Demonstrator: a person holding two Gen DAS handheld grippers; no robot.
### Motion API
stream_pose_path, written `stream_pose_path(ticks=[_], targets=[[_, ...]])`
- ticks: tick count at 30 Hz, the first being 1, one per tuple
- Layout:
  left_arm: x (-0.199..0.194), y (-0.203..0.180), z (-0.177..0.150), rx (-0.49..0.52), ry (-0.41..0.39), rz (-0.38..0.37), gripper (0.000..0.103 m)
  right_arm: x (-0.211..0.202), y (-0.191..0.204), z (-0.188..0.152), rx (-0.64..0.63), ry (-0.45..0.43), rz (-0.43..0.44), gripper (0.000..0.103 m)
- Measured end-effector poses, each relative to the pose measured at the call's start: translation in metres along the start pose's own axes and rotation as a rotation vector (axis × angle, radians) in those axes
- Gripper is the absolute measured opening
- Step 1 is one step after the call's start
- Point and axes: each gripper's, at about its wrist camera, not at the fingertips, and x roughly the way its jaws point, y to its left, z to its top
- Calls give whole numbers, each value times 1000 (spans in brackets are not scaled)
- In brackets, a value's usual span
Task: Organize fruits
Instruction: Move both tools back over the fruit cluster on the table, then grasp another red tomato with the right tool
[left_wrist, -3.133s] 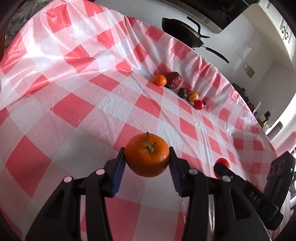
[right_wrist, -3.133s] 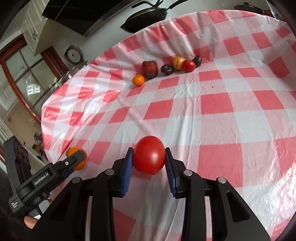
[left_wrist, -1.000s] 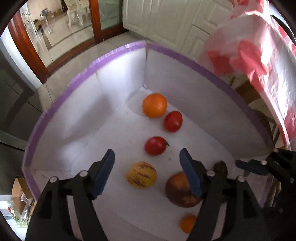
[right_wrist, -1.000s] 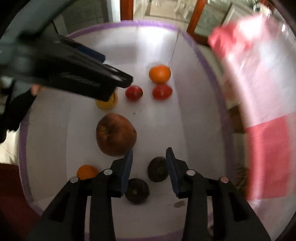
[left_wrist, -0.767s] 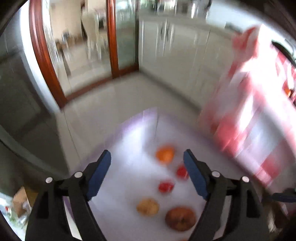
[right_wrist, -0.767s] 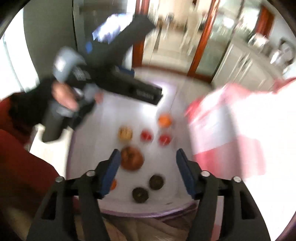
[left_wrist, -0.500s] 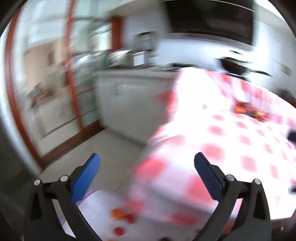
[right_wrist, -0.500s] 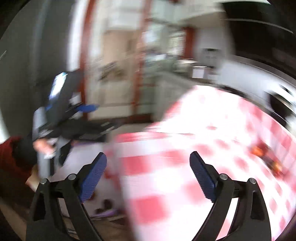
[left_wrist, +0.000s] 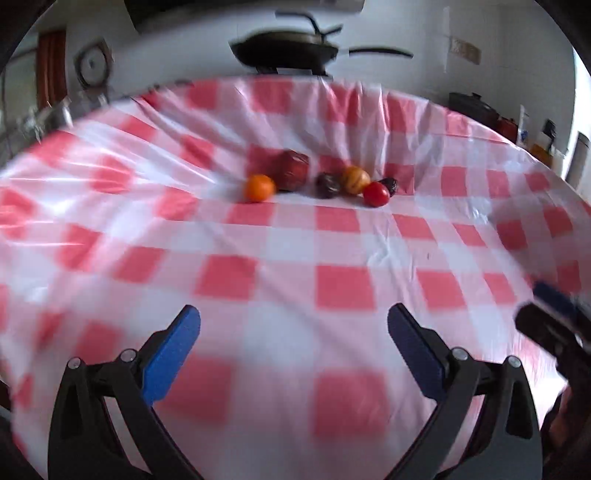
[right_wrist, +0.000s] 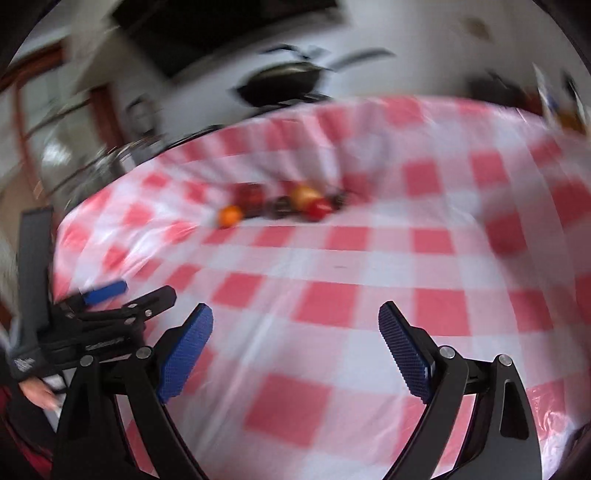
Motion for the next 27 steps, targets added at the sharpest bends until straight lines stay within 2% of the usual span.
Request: stream_pose_path(ticks=[2, 4, 8, 11, 14, 18, 20, 23, 27], targets=[[32, -10, 20, -37, 7, 16, 102, 15, -22, 10, 62, 28, -8, 88], [56, -10, 35, -74, 6, 18, 102, 35, -34, 19, 71, 70, -17, 89], [94, -4, 58, -172, -1, 19, 102, 63, -41, 25, 71, 83, -57, 89], [116, 13, 65, -249, 31, 11, 101, 85, -43, 28, 80, 105, -57, 89], [125, 31, 65, -352, 56, -36, 101, 100, -41, 36, 68, 100, -48, 89], [127, 47, 61, -392, 66, -148, 101, 123, -40, 49, 79, 99, -54, 89], [127, 50, 58, -396, 61, -166, 101, 136, -40, 55, 100, 102, -46, 88], [127, 49, 58, -396, 57, -172, 101, 158, -32, 64, 88, 118, -54, 77], [125, 49, 59, -391, 58, -178, 101, 196, -6, 81, -8, 162, -71, 60]])
